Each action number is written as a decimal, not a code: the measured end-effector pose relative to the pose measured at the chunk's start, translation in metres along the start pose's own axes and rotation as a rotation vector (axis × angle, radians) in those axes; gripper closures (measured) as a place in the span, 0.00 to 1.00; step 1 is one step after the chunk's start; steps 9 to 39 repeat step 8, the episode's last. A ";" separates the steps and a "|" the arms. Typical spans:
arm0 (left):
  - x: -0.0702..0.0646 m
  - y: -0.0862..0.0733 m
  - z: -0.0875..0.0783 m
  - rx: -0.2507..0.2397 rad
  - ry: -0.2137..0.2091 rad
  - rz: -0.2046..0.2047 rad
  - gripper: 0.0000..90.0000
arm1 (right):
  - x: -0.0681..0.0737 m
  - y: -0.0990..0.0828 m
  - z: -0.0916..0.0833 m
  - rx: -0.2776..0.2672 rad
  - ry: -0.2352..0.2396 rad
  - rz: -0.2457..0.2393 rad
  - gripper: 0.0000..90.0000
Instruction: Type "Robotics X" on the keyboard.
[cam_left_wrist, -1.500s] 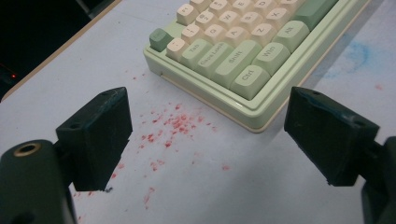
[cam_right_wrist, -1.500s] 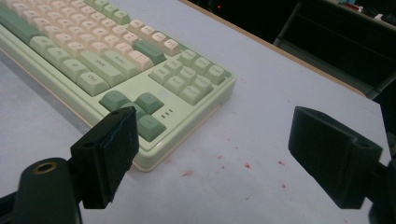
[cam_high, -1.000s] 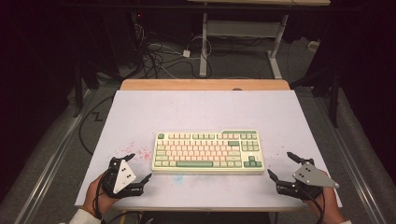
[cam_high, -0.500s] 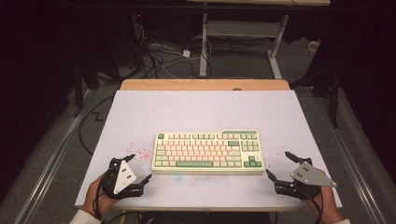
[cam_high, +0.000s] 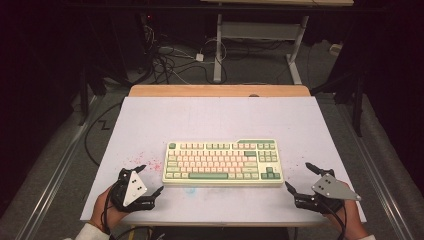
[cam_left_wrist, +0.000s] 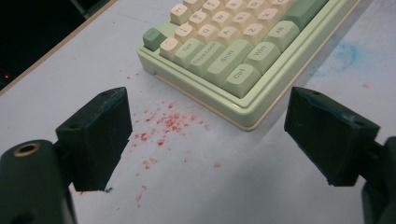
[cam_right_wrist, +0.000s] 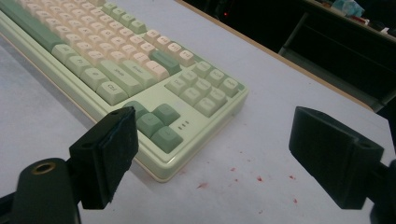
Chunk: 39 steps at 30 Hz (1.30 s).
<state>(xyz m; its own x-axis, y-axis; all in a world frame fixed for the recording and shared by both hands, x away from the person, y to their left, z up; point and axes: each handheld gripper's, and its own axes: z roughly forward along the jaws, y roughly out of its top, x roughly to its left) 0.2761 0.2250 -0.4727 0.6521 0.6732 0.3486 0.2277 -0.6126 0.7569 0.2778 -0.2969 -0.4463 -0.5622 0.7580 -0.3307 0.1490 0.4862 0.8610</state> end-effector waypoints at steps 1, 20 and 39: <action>0.000 0.000 0.000 0.000 -0.001 0.000 0.16 | 0.000 0.000 0.000 0.000 -0.002 0.000 0.18; 0.001 0.002 0.003 -0.003 -0.003 -0.006 0.16 | -0.002 -0.001 0.000 0.000 -0.003 0.008 0.18; 0.001 0.002 0.003 -0.003 -0.003 -0.006 0.16 | -0.002 -0.001 0.000 0.000 -0.003 0.008 0.18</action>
